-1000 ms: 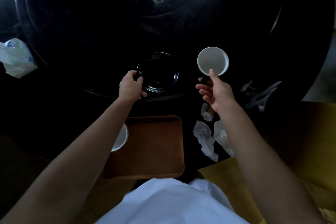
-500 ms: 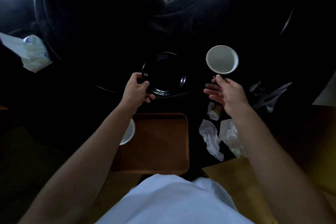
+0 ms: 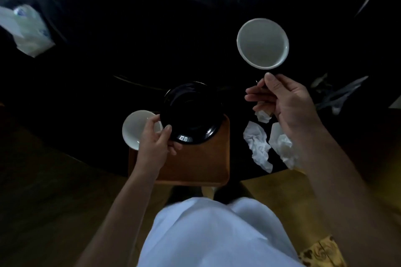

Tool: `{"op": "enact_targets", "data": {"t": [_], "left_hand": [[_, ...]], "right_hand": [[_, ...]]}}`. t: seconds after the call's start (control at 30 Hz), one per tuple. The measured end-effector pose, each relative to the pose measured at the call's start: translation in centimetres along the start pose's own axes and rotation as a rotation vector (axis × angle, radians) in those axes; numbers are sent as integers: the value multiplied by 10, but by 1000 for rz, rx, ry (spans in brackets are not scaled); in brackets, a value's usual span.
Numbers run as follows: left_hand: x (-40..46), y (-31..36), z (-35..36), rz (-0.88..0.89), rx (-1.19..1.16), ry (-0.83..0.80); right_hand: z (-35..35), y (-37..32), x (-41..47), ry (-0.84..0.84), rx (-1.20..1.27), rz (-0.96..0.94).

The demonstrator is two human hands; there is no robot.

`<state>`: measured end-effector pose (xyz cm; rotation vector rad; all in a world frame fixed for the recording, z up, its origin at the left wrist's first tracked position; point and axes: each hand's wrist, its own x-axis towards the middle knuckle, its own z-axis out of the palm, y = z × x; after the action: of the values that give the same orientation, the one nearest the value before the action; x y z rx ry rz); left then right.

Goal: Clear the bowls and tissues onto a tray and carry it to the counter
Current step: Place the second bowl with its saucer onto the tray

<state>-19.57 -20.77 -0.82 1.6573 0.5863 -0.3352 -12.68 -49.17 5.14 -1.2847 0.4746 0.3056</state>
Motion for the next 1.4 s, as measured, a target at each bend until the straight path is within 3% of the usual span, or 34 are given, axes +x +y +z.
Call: {"op": "enact_targets", "data": {"t": [0.3,0.6,1.07,1.4], "left_hand": [[-13,-62,-3,-106,-15,-42],[-12,-75,-4,-71,81,-92],[-17,-85,13,-164,14,-23],[-15,-98,22,-215,-40,18]], "right_hand": [[26,46,-33,-161,-113,49],[35,91,-56,-308,-175,174],[38,131,-64,-242,-181,334],[32,147,-59,-237,-224,326]]}}
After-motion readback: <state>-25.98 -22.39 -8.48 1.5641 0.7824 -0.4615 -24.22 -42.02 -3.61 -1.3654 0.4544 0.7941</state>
